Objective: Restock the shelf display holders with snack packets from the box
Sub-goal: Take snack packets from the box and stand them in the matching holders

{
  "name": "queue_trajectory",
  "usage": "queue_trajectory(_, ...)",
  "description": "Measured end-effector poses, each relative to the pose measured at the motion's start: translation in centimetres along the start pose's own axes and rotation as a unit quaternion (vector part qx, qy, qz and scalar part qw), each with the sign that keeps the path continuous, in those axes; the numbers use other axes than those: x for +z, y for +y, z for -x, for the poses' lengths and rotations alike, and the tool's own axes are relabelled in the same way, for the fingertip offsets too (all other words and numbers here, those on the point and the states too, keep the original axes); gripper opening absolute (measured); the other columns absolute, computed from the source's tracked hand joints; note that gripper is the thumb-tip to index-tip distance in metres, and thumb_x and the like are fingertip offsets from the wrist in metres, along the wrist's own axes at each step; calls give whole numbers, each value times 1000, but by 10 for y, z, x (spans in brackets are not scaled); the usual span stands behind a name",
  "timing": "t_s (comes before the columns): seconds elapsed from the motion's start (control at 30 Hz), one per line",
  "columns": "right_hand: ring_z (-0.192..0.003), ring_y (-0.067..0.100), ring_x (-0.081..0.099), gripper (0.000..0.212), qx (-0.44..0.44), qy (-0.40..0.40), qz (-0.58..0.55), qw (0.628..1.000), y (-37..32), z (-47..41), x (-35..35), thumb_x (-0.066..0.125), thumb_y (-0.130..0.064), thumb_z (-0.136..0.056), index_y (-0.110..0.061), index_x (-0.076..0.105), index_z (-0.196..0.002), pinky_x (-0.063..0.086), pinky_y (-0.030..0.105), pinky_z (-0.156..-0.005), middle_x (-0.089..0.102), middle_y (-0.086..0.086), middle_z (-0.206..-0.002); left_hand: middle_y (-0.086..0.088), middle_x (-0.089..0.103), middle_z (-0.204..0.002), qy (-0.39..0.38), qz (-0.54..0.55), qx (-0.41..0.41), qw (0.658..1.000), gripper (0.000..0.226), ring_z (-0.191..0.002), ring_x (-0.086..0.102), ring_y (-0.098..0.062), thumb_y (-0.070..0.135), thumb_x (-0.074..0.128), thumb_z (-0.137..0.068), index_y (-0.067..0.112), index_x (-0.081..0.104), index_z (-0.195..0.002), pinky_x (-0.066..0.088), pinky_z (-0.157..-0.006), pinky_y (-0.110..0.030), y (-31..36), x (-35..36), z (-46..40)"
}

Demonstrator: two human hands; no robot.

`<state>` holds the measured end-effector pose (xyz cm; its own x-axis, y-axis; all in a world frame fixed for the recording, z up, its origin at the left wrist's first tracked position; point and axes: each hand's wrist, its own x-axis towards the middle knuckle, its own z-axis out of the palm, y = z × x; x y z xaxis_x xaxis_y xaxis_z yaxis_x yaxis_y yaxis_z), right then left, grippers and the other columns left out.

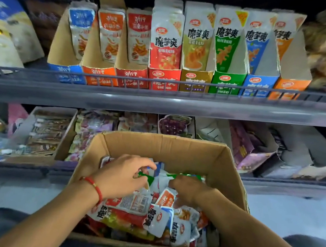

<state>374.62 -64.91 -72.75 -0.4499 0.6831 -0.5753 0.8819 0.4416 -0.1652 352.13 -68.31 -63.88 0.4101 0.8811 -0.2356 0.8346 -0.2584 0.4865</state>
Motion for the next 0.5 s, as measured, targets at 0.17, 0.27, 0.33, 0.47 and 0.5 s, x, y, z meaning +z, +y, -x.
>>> queue_trajectory(0.17, -92, 20, 59, 20, -17, -2, -119, 993, 4, 8, -17, 82, -26, -85, -16, 65, -88, 45, 31, -77, 67, 2, -99, 17, 61, -117, 19, 1, -8, 1000, 34, -102, 57, -2, 30, 56, -100, 40, 60, -131, 44, -83, -18, 8, -4, 3)
queue_trajectory(0.27, -86, 11, 65, 14, -7, 59, -164, 985, 6, 26, -43, 79, -23, -88, -22, 65, -89, 51, 29, -78, 69, -7, -94, 16, 62, -124, 37, 19, -22, 999, 36, -105, 55, 0, 30, 60, -98, 38, 59, -133, 40, -80, -12, 9, -3, 1)
queue_trajectory(0.33, -78, 4, 68, 12, 8, 132, -211, 969, 8, 43, -62, 77, -23, -90, -23, 65, -88, 54, 22, -69, 71, -9, -88, 12, 61, -135, 60, 66, -43, 995, 47, -114, 57, -3, 37, 65, -95, 38, 52, -140, 49, -91, -20, 12, -3, -1)
queue_trajectory(0.47, -82, 14, 77, 12, 10, 216, -475, 853, 6, 75, -82, 76, -17, -91, -10, 70, -98, 63, 30, -74, 79, 3, -93, 10, 45, -153, 51, 174, -109, 977, 92, -136, 46, -12, 58, 77, -80, 34, 30, -156, 39, -105, -28, 20, -2, -2)
queue_trajectory(0.5, -85, 18, 78, 11, 7, 217, -535, 817, 4, 80, -83, 74, -14, -92, -7, 70, -99, 64, 37, -78, 79, 5, -95, 12, 43, -155, 38, 200, -119, 972, 99, -138, 45, -12, 62, 78, -76, 34, 28, -156, 36, -107, -27, 23, -3, -2)
